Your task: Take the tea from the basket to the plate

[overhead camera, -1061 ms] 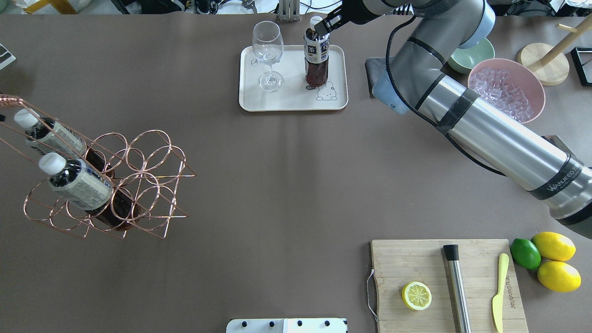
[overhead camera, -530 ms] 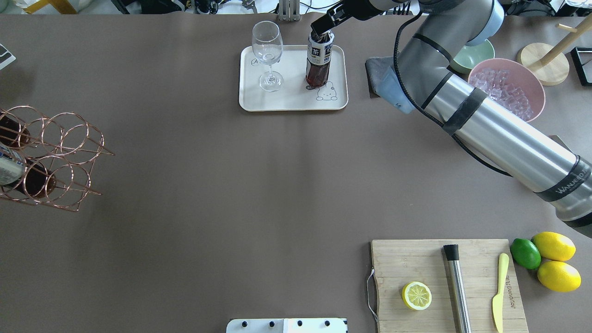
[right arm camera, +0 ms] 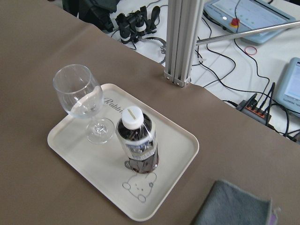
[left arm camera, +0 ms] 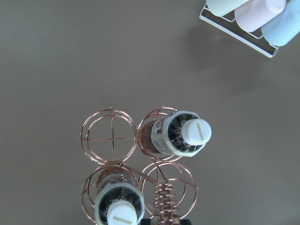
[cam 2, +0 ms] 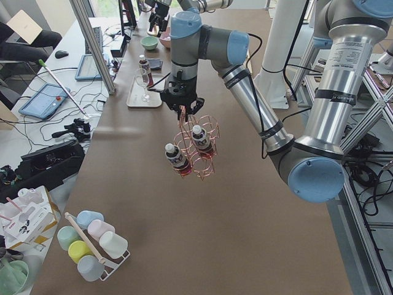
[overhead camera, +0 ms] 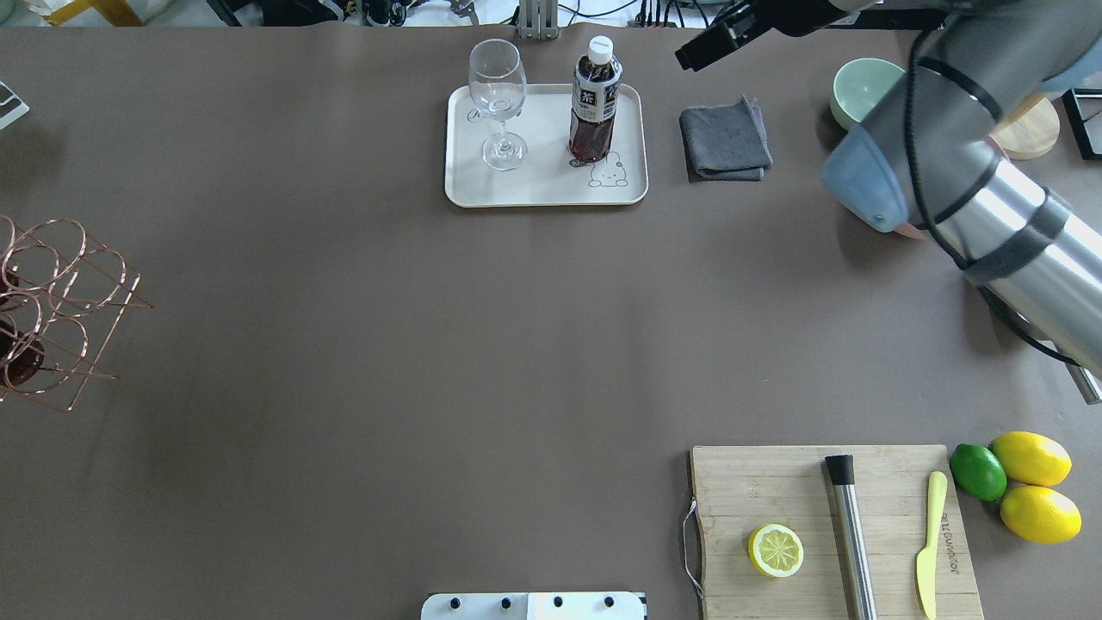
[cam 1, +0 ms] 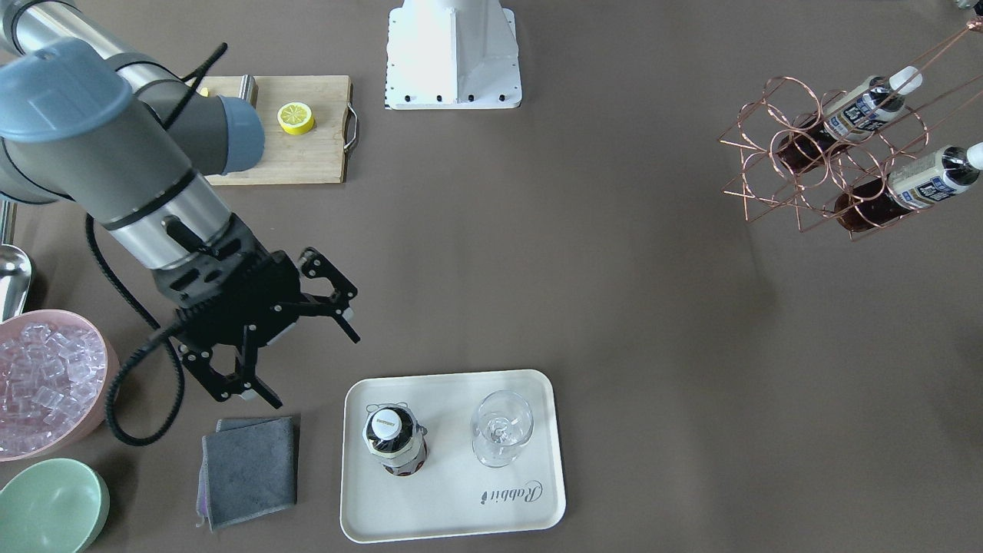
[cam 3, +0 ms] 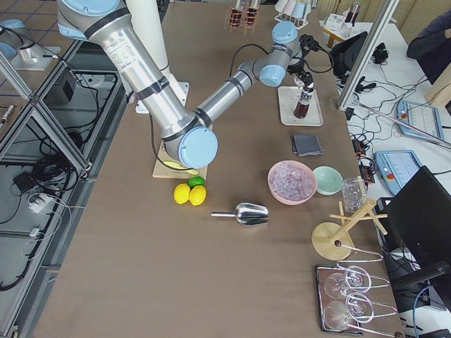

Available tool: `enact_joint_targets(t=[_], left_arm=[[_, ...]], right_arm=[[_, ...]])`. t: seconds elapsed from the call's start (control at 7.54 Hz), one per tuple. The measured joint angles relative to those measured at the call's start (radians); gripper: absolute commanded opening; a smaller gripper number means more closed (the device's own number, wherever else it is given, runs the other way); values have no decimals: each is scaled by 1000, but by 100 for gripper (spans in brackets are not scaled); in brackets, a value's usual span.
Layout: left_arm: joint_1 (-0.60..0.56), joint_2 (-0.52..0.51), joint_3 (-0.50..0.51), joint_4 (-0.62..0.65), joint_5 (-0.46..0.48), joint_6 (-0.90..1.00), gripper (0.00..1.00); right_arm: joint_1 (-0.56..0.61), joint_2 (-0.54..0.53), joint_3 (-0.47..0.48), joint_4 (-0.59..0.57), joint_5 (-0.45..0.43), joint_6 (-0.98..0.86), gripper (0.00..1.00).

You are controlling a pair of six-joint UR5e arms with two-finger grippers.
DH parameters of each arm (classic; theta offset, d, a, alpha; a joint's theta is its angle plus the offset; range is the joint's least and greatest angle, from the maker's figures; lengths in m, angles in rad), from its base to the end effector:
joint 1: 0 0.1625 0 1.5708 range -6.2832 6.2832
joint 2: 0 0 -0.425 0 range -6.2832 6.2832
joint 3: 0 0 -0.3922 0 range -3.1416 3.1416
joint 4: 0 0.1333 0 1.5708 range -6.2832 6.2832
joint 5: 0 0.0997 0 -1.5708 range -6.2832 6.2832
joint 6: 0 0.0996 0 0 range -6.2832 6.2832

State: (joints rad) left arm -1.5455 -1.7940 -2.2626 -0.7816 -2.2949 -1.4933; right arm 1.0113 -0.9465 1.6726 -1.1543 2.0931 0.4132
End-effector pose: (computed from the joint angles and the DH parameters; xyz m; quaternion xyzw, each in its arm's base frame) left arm -0.0561 -0.4431 0.3276 -0.2007 0.2969 -0.6086 0.7079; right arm -0.2803 -0.6051 0.1921 0.3603 -0.4362 -0.1986 0.8003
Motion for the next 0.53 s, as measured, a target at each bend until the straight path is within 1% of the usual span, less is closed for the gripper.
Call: enact_joint_targets(t=[0.13,0.27,0.4,0.53], left_arm=[[-13,0,66,-7,-3,36,0],[-21,-2,129,-31,-4,51,0],[-26,-1,190,-73,-4,56,0],[-32,0,237,-109,-3,57,0]], right_arm=[[34,-93,126,-105,26,-7,99],[88,-168,191,-188,88,-15,99],[167,-250,217,-238,176,-50,99],[246,-326,217,-261,223,-105,99]])
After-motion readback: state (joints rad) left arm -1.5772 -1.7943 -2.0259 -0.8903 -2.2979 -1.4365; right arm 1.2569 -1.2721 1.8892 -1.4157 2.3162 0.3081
